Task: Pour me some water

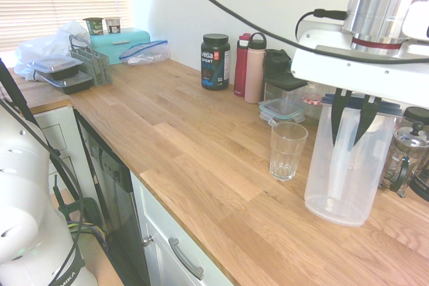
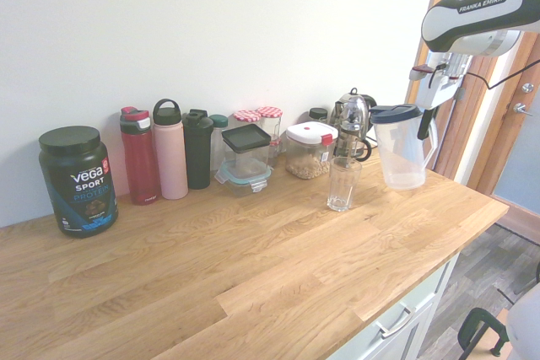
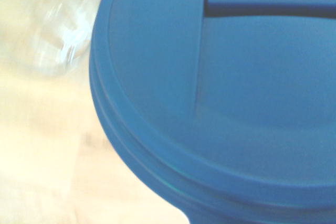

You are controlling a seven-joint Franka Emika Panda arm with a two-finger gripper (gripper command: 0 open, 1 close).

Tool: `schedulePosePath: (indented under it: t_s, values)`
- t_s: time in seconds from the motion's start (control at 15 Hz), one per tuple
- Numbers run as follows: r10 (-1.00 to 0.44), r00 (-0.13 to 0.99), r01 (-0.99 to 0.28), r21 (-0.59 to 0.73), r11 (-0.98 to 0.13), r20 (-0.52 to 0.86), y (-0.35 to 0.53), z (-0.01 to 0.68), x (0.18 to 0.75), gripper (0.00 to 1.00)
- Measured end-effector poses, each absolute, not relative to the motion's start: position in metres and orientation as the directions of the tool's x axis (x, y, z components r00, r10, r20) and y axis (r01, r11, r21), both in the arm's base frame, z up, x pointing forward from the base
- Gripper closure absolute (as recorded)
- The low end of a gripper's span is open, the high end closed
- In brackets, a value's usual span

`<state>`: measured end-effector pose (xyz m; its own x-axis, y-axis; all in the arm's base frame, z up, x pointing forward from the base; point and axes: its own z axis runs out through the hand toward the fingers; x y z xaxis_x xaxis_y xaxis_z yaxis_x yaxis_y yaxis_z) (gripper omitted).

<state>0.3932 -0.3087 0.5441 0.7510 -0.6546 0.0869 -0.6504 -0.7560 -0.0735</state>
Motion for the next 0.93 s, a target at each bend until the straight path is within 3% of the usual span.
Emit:
schedulePosePath:
  t_s: [0.27, 0.6, 0.93]
  values:
    - [-0.774, 0.608, -0.760, -0.154, -0.631, 0.174, -0.287, 0.537, 0.385, 1.00]
    - [-0.858, 0.421, -0.829, -0.259, -0.495, 0.293, -0.259, 0.526, 0.315, 1.00]
    - [-0.861, 0.442, -0.841, -0.218, -0.496, 0.253, -0.199, 0.561, 0.251, 1.00]
